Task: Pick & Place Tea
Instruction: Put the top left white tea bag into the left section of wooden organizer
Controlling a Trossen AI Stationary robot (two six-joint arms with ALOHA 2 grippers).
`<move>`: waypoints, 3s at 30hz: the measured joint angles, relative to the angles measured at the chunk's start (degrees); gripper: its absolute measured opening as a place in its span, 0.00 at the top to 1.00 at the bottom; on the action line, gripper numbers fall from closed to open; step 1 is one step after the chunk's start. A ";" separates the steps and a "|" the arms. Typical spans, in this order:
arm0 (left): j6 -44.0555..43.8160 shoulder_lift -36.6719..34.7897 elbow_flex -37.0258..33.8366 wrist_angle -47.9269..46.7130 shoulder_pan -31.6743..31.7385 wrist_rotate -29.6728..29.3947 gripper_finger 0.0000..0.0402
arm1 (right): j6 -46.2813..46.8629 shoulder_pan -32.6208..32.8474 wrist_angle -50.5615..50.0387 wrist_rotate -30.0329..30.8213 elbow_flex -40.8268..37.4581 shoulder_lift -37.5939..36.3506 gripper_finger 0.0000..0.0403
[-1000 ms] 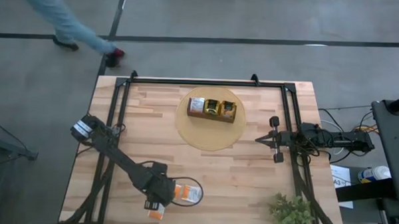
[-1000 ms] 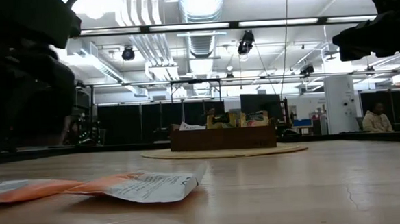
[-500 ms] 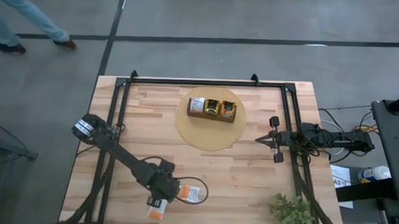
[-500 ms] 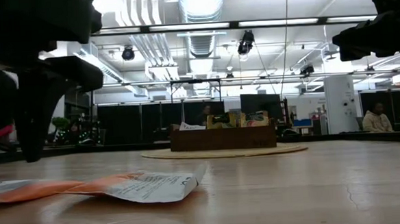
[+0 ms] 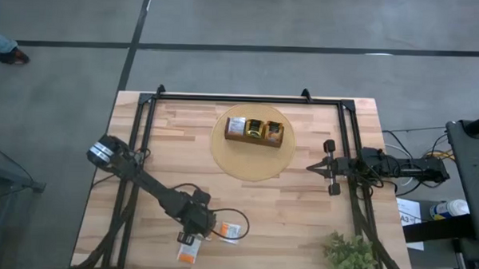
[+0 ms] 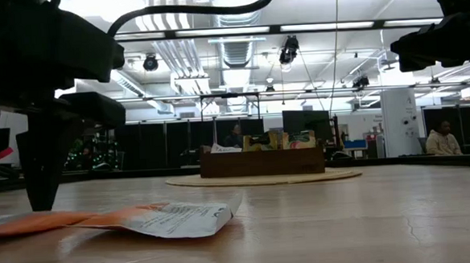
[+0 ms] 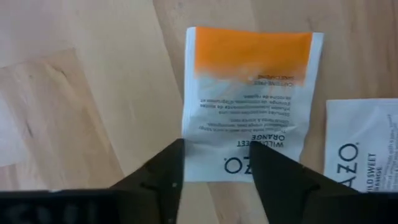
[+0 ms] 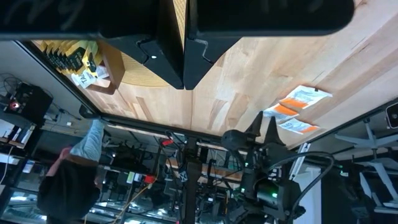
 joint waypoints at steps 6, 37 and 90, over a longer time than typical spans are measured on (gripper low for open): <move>0.20 -0.07 -0.88 0.79 0.18 -0.18 0.86 | 0.00 -0.01 -0.01 0.00 -0.02 0.00 0.98; 31.33 -10.47 19.53 -43.45 11.27 -33.59 1.00 | 0.00 0.00 0.00 0.00 0.00 0.00 0.98; 124.53 3.99 24.24 0.97 48.88 -33.40 1.00 | 0.00 -0.02 0.00 0.02 -0.01 0.00 0.98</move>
